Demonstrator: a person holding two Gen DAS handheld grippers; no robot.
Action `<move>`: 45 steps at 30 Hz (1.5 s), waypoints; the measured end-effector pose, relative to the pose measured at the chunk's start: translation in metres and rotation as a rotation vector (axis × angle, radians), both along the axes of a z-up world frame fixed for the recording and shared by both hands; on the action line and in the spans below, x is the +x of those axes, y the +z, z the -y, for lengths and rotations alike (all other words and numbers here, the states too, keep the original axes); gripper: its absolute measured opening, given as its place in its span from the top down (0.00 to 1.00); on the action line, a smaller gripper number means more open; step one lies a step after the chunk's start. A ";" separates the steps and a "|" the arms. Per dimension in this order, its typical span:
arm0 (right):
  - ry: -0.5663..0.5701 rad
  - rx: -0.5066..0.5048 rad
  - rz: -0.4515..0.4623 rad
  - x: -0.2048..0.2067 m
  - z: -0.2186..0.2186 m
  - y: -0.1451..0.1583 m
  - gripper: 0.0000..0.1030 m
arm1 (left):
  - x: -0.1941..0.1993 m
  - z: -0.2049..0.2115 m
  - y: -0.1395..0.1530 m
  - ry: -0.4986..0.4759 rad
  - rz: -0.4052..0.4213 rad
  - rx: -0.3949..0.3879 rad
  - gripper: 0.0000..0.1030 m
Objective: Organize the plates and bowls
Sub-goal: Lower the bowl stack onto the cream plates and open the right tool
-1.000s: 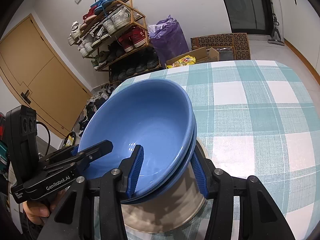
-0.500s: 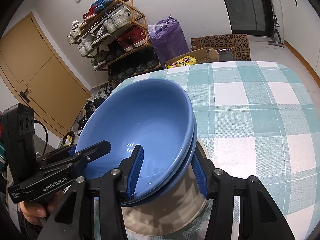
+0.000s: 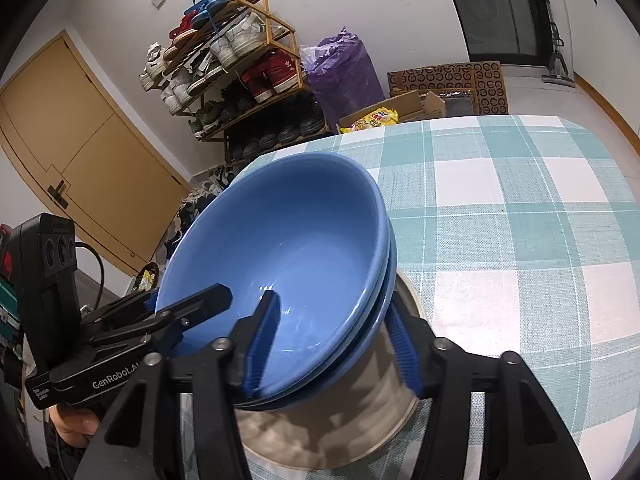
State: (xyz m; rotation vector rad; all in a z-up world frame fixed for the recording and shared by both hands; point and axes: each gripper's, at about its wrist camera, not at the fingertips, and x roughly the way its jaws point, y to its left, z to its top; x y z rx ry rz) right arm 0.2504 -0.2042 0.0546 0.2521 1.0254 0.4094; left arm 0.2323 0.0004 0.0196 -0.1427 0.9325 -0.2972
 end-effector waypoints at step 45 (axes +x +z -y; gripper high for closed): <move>0.075 -0.138 0.306 -0.075 0.010 0.052 0.00 | -0.089 -0.018 0.056 0.079 0.310 0.193 0.00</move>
